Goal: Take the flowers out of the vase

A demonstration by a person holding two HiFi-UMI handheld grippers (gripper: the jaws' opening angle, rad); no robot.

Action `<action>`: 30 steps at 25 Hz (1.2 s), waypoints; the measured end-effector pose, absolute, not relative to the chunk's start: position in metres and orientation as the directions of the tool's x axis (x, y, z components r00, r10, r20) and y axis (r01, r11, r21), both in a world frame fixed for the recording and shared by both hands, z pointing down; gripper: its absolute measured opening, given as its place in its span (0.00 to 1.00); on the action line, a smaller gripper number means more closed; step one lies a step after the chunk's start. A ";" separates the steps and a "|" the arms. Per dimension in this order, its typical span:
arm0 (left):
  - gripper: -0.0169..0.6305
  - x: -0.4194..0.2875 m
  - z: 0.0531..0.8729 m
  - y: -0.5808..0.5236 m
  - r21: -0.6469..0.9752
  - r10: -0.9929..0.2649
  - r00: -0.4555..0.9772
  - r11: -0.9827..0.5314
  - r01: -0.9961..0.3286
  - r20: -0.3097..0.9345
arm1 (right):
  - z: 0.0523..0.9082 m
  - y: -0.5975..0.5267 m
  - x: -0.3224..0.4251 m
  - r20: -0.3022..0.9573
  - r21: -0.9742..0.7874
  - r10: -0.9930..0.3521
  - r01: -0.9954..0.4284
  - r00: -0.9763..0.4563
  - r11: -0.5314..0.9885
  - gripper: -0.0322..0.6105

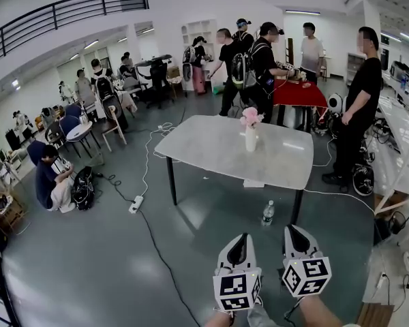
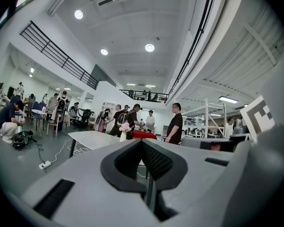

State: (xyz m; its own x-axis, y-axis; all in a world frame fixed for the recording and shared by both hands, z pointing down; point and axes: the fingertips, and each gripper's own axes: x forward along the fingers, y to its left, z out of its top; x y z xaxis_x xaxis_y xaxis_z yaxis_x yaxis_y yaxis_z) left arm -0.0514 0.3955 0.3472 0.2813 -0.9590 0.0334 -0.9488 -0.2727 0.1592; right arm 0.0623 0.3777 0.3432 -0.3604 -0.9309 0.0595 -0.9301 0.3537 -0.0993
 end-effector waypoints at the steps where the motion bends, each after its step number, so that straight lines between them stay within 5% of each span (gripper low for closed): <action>1: 0.03 -0.052 0.347 0.389 0.156 -0.959 0.280 -0.272 -0.950 0.035 | 0.344 0.371 0.062 0.062 -0.102 -0.930 -0.929 -0.363 0.356 0.08; 30: 0.03 -0.037 0.346 0.181 0.095 -0.972 0.223 -0.216 -0.972 0.070 | 0.352 0.155 0.077 0.092 -0.144 -0.904 -0.904 -0.418 0.404 0.08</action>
